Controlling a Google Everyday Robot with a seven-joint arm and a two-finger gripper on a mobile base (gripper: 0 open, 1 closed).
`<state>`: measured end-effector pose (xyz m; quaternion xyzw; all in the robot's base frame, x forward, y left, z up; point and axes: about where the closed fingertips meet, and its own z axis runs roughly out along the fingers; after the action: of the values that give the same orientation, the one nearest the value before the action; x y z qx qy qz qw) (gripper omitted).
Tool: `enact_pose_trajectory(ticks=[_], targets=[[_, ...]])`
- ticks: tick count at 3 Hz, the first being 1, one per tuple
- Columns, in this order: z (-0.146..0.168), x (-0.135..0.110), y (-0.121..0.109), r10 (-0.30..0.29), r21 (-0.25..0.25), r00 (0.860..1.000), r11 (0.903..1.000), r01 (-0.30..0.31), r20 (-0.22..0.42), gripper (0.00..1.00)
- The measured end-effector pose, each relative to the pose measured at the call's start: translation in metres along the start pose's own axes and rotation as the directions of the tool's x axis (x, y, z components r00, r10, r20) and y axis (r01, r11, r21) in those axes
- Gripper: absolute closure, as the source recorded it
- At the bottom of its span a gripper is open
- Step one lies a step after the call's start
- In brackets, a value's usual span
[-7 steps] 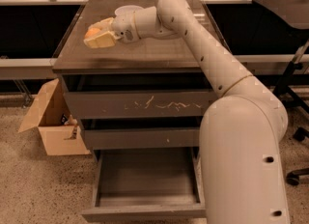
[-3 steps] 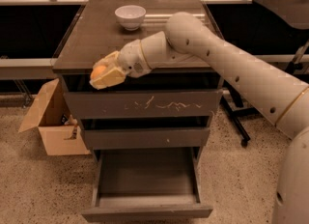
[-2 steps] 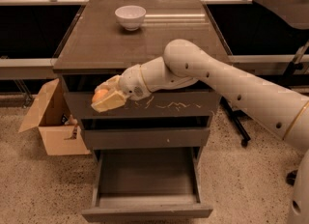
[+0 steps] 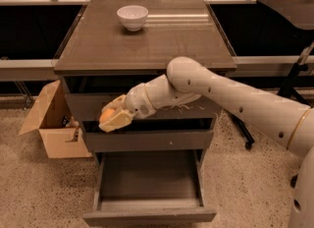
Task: Place orange into bottom drawer
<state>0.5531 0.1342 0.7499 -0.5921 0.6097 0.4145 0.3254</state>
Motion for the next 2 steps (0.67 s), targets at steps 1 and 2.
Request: enact_pose_trajectory(ticks=[1, 2], targets=[[0.010, 0.048, 0.013, 0.065, -0.003, 0.998, 0.9979, -0.065, -0.017, 1.00], [0.026, 0.096, 0.020, 0.137, -0.015, 0.990, 0.9905, -0.137, -0.020, 1.00]])
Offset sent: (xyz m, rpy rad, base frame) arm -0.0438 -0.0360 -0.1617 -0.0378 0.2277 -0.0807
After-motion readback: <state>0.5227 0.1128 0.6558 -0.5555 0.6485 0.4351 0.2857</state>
